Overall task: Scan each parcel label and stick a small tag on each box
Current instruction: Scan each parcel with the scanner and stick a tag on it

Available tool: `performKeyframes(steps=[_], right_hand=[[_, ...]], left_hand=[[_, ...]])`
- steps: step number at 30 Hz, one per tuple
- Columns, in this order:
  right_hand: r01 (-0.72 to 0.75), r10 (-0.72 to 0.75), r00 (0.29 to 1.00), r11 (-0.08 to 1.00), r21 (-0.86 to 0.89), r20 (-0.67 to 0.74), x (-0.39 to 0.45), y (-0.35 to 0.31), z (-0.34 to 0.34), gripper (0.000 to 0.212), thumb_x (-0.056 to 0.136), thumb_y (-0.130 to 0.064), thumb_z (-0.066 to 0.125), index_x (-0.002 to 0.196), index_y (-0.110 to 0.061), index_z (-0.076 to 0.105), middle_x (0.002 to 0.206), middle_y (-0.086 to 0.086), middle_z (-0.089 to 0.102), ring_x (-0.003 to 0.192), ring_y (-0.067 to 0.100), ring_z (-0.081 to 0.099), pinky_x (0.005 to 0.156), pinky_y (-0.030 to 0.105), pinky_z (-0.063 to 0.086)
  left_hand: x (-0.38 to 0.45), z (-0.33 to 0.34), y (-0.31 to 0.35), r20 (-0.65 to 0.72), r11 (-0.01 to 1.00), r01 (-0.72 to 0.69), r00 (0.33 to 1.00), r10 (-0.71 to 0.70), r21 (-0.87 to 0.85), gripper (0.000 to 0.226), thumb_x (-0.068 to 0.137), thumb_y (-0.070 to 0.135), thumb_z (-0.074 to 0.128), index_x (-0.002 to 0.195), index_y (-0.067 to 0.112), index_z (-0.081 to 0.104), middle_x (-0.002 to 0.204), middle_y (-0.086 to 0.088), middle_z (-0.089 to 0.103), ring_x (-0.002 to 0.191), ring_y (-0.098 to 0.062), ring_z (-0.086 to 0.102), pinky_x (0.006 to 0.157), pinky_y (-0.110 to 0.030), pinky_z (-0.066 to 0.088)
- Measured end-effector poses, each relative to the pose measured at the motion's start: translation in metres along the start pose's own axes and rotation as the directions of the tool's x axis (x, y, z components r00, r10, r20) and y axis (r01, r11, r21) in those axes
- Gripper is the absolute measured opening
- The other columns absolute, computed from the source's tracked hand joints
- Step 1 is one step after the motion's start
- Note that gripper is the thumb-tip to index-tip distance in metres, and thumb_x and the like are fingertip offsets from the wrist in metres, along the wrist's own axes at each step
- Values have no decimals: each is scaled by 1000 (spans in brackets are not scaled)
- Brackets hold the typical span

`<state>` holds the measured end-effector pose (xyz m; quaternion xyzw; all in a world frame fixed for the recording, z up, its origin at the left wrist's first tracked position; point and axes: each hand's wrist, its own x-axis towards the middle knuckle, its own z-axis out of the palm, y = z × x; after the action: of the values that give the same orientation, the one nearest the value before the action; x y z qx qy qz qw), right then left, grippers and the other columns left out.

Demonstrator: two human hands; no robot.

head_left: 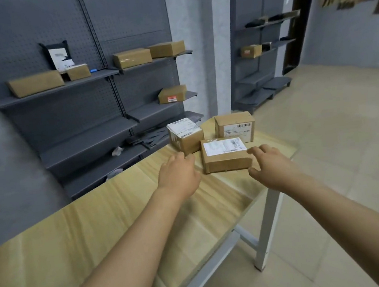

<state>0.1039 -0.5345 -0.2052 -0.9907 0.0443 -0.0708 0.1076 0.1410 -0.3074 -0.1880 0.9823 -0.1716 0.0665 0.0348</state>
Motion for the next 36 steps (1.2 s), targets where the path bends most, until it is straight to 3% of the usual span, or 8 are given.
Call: performKeyframes(steps=[8, 14, 19, 22, 25, 28, 32, 36], right_hand=[[-105, 72, 982, 977, 188, 172, 76, 35, 42, 53, 94, -36, 51, 136, -7, 39, 131, 17, 45, 120, 36, 46, 98, 40, 40], [-216, 126, 963, 892, 397, 239, 109, 39, 62, 43, 93, -35, 50, 121, -2, 51, 121, 19, 57, 108, 35, 53, 83, 35, 41], [-256, 161, 965, 755, 603, 209, 111, 20, 65, 40, 88, -32, 55, 115, -4, 50, 111, 11, 58, 90, 23, 51, 68, 30, 35], [-201, 102, 977, 723, 661, 186, 105, -6, 66, 41, 87, -35, 56, 115, -6, 49, 109, 8, 57, 91, 23, 52, 71, 31, 37], [-110, -22, 983, 727, 678, 183, 92, -43, 64, 40, 88, -37, 57, 116, -9, 51, 106, 4, 59, 90, 20, 54, 66, 31, 37], [-10, -156, 973, 708, 707, 170, 72, -94, 64, 36, 88, -33, 59, 113, -9, 51, 104, 3, 61, 89, 19, 55, 66, 30, 37], [89, -315, 932, 675, 732, 177, 27, -174, 66, 33, 86, -32, 61, 109, -10, 51, 90, -4, 60, 77, 11, 57, 59, 27, 40], [163, -443, 879, 625, 764, 175, -34, -255, 70, 33, 86, -30, 61, 109, -9, 50, 98, 3, 60, 82, 16, 57, 64, 29, 47]], left_hand=[[66, 57, 13, 182, 929, 266, 957, -224, -258, 49, 95, 43, 45, 134, 14, 47, 137, -8, 48, 126, -29, 44, 100, -39, 41], [94, 79, 21, 358, 656, 485, 873, -330, -578, 44, 94, 41, 48, 126, 11, 56, 127, -7, 60, 114, -25, 55, 88, -29, 42], [91, 75, 17, 339, 427, 535, 824, -454, -729, 21, 90, 34, 55, 101, 17, 55, 99, -3, 64, 102, -24, 61, 65, -28, 48], [76, 58, -3, 369, 257, 559, 764, -530, -788, 39, 90, 32, 56, 118, 5, 50, 100, -7, 62, 88, -22, 62, 68, -36, 60], [42, 41, -38, 332, 272, 565, 739, -586, -779, 41, 89, 33, 58, 119, 7, 48, 88, 2, 60, 73, -13, 59, 52, -24, 51], [-10, 25, -76, 303, 264, 583, 695, -652, -769, 32, 85, 32, 60, 113, 19, 48, 90, 7, 61, 79, -13, 62, 71, -31, 54], [-96, 2, -127, 245, 244, 575, 641, -728, -781, 29, 85, 28, 58, 111, 24, 47, 87, 8, 64, 69, -11, 61, 55, -24, 47], [-193, -18, -178, 247, 198, 602, 574, -781, -774, 30, 82, 26, 59, 110, 16, 55, 93, -1, 69, 68, -14, 60, 60, -27, 49]])
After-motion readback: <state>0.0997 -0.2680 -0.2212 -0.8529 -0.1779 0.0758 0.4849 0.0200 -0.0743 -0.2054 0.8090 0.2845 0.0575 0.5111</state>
